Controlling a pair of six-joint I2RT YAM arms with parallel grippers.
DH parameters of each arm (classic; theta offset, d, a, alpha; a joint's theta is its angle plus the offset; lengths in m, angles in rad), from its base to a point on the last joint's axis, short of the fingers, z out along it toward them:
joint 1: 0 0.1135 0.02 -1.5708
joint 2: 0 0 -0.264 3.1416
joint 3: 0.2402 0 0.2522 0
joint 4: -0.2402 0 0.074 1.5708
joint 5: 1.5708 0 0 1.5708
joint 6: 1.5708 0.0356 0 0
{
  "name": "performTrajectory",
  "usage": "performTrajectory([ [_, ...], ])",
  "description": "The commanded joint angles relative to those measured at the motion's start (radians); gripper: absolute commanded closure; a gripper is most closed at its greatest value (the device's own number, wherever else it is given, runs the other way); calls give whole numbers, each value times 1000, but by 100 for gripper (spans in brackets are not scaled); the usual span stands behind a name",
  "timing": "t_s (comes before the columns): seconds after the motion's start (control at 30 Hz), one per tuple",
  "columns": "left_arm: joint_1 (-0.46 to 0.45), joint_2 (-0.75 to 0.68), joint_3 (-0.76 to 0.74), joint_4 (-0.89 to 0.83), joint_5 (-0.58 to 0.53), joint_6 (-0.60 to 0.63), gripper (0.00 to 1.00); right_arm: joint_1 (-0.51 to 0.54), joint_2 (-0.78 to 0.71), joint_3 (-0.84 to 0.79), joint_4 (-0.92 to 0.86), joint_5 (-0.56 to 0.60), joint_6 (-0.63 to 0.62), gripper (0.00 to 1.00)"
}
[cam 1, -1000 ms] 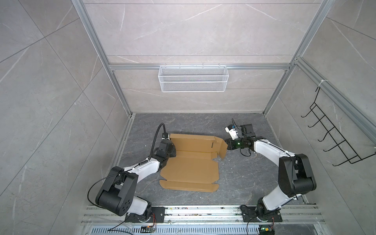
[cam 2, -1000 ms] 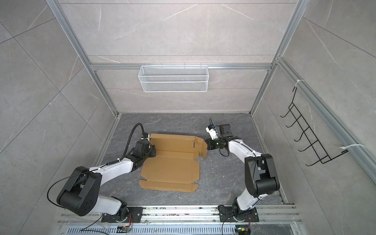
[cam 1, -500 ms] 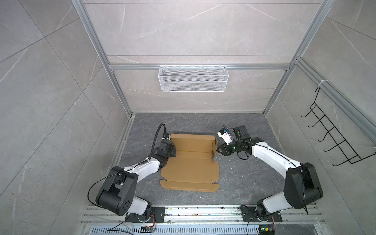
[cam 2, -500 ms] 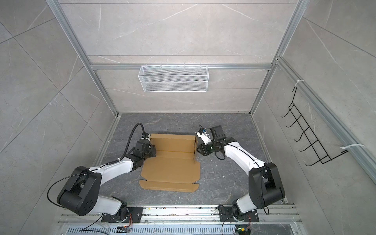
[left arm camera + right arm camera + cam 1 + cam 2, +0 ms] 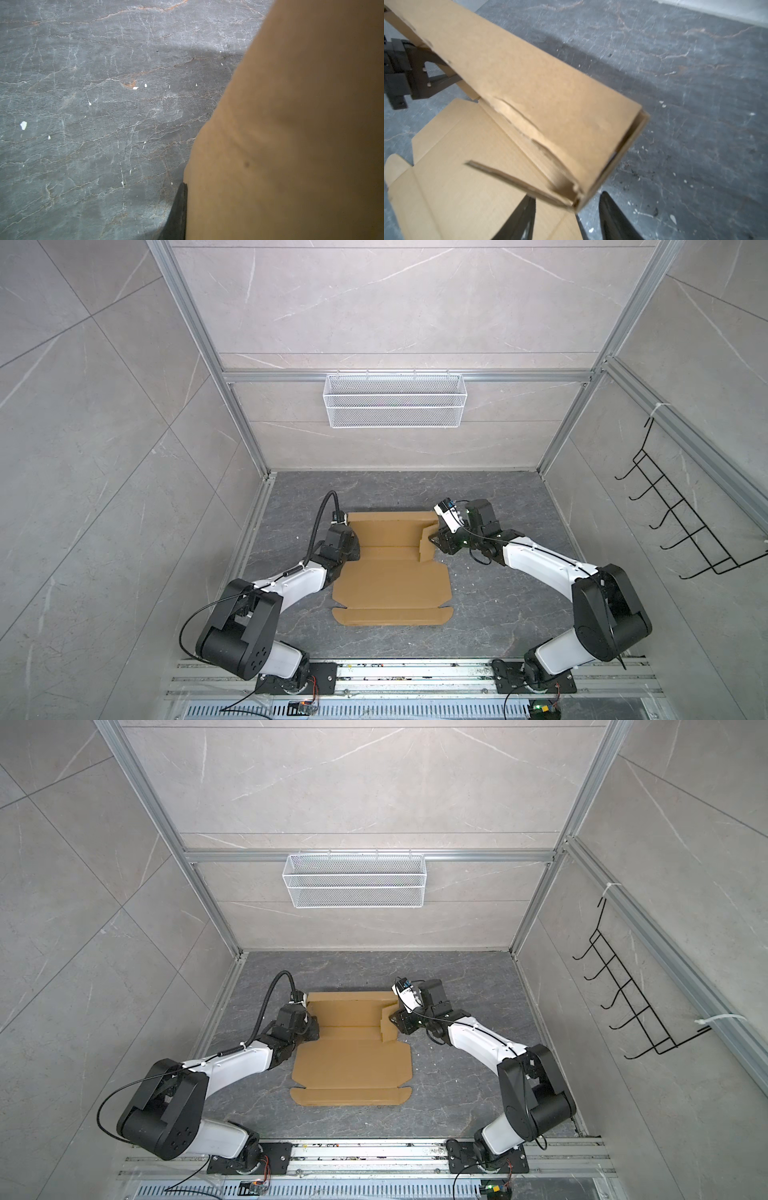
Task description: Fold the paper box
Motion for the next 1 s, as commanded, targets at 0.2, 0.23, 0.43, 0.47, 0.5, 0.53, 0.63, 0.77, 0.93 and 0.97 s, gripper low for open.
performTrajectory([
  [0.2,-3,10,37,-34,12,50,100,36,79,-57,288,131,-23,45],
  [0.23,-4,12,37,-37,14,51,100,42,85,-49,286,149,-27,45],
  [0.43,-4,13,43,-39,16,49,100,55,118,-36,307,248,-6,52],
  [0.47,-4,12,45,-41,14,48,100,59,124,-35,309,267,-3,54],
  [0.5,-3,12,45,-44,13,48,100,64,129,-35,313,292,0,56],
  [0.53,-3,10,46,-45,13,49,100,72,134,-32,315,318,2,58],
  [0.63,-4,6,46,-49,13,46,100,98,142,-40,338,406,1,64],
  [0.77,-4,1,48,-51,13,33,100,124,149,-40,360,505,9,72],
  [0.93,-4,-7,56,-61,14,19,100,168,154,-30,358,646,0,79],
  [0.97,-3,-11,58,-62,14,17,100,177,159,-21,347,686,-7,80],
])
